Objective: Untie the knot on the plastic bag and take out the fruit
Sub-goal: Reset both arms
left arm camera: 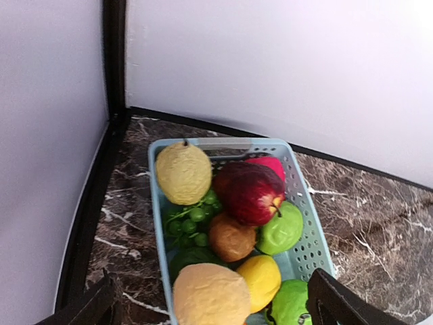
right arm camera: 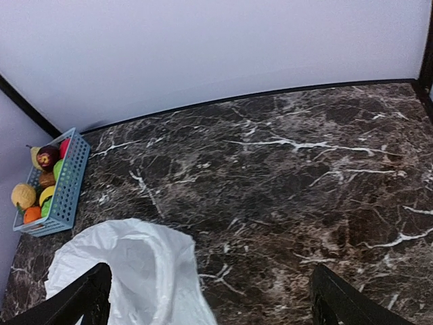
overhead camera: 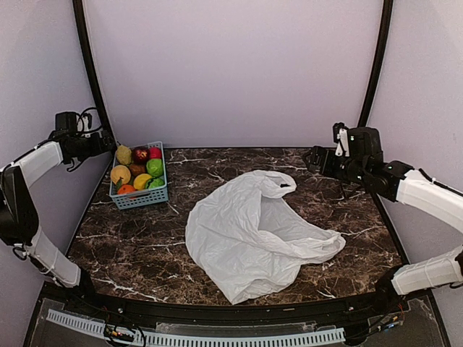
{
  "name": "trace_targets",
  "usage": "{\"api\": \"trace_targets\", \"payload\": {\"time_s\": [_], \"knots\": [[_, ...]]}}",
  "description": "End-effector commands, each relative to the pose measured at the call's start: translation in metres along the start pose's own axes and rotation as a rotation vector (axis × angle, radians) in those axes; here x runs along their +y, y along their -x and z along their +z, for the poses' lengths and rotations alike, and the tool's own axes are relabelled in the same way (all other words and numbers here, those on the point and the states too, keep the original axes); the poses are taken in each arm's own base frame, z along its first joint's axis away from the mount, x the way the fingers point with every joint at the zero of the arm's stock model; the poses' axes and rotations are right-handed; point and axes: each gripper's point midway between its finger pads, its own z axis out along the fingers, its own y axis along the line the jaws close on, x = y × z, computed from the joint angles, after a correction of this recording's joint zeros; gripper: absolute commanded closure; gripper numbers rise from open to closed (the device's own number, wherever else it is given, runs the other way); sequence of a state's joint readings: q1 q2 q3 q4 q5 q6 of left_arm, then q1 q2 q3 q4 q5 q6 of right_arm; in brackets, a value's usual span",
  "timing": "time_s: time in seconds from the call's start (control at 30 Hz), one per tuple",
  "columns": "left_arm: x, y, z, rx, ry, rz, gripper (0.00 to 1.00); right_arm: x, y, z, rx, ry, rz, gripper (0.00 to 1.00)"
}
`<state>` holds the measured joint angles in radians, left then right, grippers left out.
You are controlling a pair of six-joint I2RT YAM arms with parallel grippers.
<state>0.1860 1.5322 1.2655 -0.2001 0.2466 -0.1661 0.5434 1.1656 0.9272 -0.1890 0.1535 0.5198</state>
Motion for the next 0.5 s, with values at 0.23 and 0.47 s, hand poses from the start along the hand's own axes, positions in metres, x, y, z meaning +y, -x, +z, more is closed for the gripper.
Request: {"api": "trace_targets", "payload": {"time_s": [0.23, 0.47], "knots": [[0.084, -0.069, -0.072, -0.255, 0.249, -0.152, 0.05, -0.133, 0.001, -0.008, -0.065, -0.163, 0.008, 0.01], [0.09, -0.126, -0.087, -0.382, 0.303, -0.111, 0.05, -0.176, 0.006, -0.05, -0.336, -0.299, -0.068, 0.01]]}}
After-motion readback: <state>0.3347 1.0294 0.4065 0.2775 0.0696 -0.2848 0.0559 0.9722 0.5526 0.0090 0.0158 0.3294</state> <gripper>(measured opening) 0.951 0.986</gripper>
